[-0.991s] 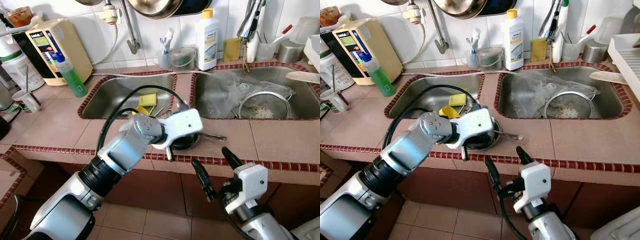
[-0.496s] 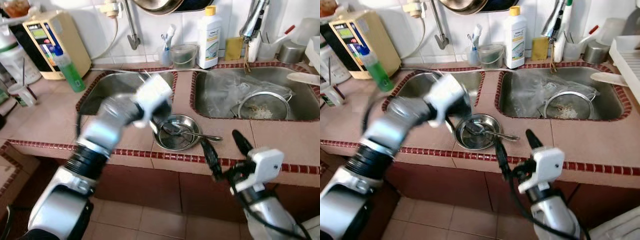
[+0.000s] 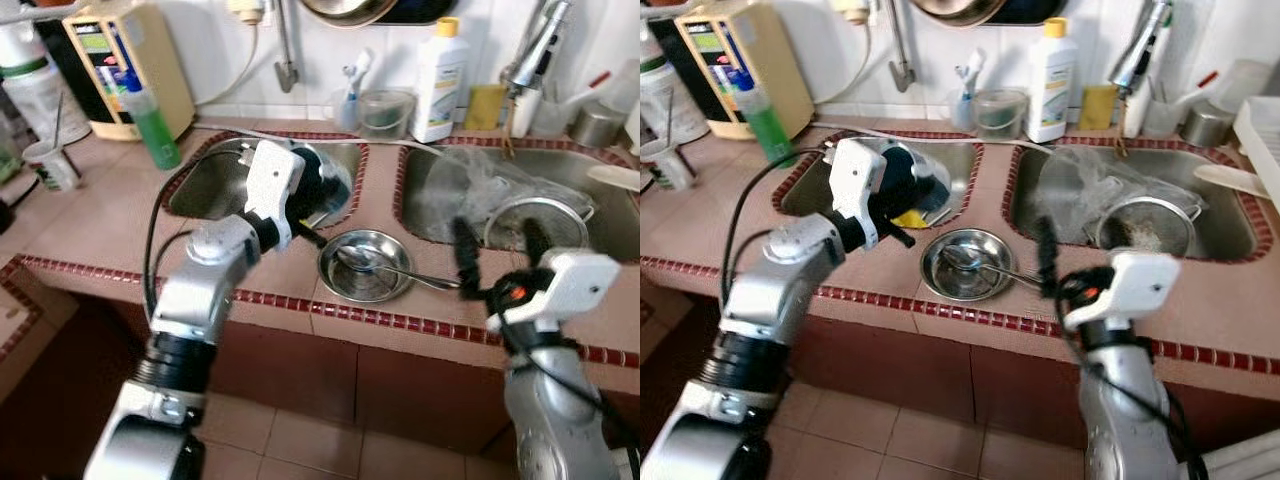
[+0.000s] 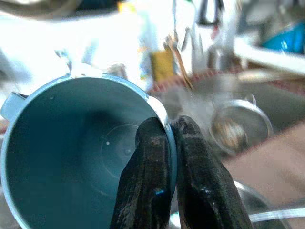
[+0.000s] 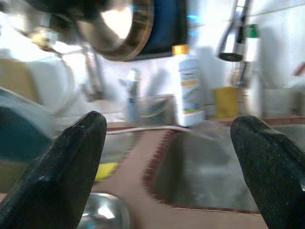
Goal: Kitchen organization
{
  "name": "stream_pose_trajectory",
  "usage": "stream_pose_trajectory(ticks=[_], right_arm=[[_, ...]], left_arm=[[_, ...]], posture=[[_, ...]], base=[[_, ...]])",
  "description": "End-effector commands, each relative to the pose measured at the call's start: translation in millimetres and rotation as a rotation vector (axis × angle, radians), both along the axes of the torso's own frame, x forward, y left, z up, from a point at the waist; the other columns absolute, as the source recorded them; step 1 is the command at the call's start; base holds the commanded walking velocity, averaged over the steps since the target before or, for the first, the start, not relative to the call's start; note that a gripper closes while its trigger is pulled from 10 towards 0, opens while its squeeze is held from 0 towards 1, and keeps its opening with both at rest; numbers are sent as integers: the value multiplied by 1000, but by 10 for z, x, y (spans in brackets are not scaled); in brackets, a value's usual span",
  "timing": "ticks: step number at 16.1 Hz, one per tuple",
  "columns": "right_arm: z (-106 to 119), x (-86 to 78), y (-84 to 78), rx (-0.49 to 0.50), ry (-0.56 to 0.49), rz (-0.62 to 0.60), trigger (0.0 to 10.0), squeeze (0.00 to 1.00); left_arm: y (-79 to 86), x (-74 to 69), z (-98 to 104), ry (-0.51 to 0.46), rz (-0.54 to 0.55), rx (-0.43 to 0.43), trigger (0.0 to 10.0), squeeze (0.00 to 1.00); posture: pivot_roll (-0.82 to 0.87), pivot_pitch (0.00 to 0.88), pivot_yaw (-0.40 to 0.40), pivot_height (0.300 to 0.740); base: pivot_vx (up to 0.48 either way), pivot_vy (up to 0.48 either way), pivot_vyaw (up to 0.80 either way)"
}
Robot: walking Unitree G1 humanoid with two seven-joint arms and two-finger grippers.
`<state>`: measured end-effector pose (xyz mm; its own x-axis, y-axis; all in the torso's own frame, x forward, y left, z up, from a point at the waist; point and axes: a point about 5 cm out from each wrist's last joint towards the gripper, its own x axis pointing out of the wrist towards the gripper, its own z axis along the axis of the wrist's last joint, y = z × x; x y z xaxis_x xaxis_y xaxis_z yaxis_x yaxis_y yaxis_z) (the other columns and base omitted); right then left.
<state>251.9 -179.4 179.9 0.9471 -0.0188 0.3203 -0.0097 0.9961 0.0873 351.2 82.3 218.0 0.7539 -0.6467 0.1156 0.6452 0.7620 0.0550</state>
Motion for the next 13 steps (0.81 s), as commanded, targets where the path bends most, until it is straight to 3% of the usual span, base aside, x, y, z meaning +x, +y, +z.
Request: stream_pose_trajectory(ticks=[1,2,3,6,10,13], right_arm=[[-4,43,-30,6,18,-27,10000,0],[2,57,-30,14,18,-23,10000,0],[1,132,-23,-38,26,-49,10000,0],[-83,198,-30,-123,40,-96,10000,0],[-131,259,4,-144,44,-81,10000,0],[-137,339,16,-163,39,-63,10000,0]], left_arm=[[90,15,43,-70,62,-49,10000,0],[93,9,40,-102,74,-55,10000,0],[106,-11,-81,-89,103,-133,10000,0],[122,-92,-184,-101,117,-200,10000,0],[214,-96,-331,-48,180,-266,10000,0],[264,-86,-333,-49,229,-255,10000,0]], posture=[[-215,0,57,740],[-215,0,57,740],[-216,0,48,740],[-219,0,34,740],[-215,0,16,740],[-187,0,-6,740]], base=[[0,0,0],[0,0,0],[0,0,0],[0,0,0],[0,0,0],[0,0,0]])
